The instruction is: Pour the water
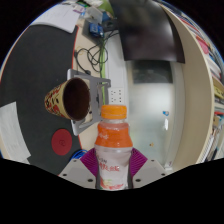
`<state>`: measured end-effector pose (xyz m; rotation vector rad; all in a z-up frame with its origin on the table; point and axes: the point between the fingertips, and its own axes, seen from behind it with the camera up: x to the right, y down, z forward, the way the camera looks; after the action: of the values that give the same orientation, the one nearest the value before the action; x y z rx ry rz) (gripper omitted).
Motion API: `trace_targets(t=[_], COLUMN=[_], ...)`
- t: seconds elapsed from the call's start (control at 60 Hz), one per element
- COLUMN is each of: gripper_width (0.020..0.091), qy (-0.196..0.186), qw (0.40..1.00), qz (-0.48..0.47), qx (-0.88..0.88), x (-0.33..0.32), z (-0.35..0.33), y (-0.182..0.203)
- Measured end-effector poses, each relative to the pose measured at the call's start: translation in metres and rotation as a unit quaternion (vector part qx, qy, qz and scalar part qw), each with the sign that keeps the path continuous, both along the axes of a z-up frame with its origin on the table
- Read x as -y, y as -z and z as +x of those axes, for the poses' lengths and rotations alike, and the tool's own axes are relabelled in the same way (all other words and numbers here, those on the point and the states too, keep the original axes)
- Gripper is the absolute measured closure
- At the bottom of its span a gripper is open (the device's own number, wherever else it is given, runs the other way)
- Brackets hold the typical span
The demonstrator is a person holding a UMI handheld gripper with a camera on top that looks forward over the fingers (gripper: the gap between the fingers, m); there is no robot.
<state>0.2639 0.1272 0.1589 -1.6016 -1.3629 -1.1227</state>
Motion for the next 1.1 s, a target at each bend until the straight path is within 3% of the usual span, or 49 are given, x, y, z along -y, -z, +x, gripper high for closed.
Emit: trace_targets(t=[0.317,0.6,0.883,1.0,1.1], gripper_width=[0.0737,0.0738,0.0736,0.0734,0.0734], qy=[-0.066,-0.058,0.002,0.057,0.107], qw=[0.978,0.975,0.993,0.953,0.878], qz=[-0.037,-0.046,-0.025,0.004,0.038], qx=[0.195,0.208,-0.114,-0.299,-0.466], x=[-0.02,-0.021,-0.007,-0.009,-0.01], z=[-0.015,-0.012,-0.033,-0.03,-0.021], y=[0.016,0.02,-0.012,-0.025,-0.025])
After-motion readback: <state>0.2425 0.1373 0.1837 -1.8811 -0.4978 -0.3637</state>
